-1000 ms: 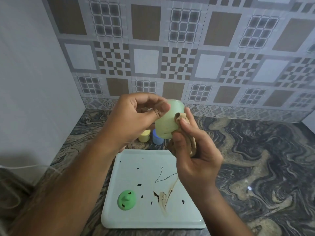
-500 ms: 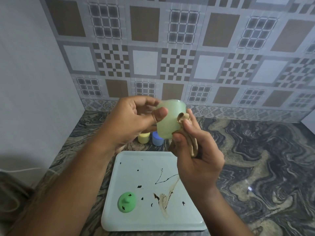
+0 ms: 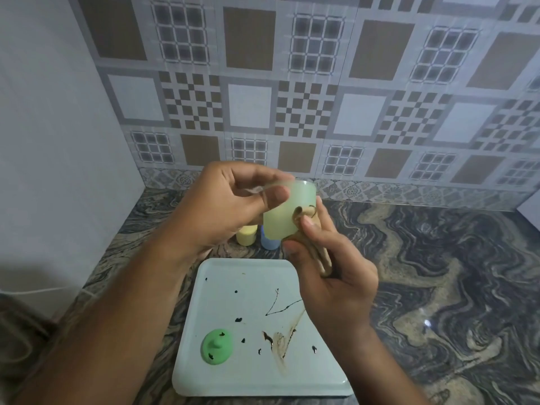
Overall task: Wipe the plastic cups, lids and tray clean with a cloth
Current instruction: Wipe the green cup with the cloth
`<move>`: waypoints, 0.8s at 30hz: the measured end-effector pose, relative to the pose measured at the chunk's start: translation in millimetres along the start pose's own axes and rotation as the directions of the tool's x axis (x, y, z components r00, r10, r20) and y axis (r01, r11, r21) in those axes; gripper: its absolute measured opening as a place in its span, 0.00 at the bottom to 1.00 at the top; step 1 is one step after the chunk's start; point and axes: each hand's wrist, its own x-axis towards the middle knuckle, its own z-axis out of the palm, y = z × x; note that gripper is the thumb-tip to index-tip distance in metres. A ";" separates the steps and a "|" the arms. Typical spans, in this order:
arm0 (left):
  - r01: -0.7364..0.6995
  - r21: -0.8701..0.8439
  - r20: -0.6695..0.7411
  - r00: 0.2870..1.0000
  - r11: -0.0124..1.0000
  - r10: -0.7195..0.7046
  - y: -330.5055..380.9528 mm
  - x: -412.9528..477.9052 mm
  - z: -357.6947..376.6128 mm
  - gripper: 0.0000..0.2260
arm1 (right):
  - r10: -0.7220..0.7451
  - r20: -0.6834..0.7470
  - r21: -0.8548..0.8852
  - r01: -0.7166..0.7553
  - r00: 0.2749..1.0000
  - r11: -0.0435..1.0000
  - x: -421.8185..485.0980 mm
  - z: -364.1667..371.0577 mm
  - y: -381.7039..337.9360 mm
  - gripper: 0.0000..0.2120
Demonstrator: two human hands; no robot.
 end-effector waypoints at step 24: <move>0.080 -0.168 0.009 0.997 0.982 -0.079 -9.0 -5.1 -5.2 0.11 | 0.149 0.012 0.135 -0.150 0.989 0.980 2.6 -5.2 -4.1 0.12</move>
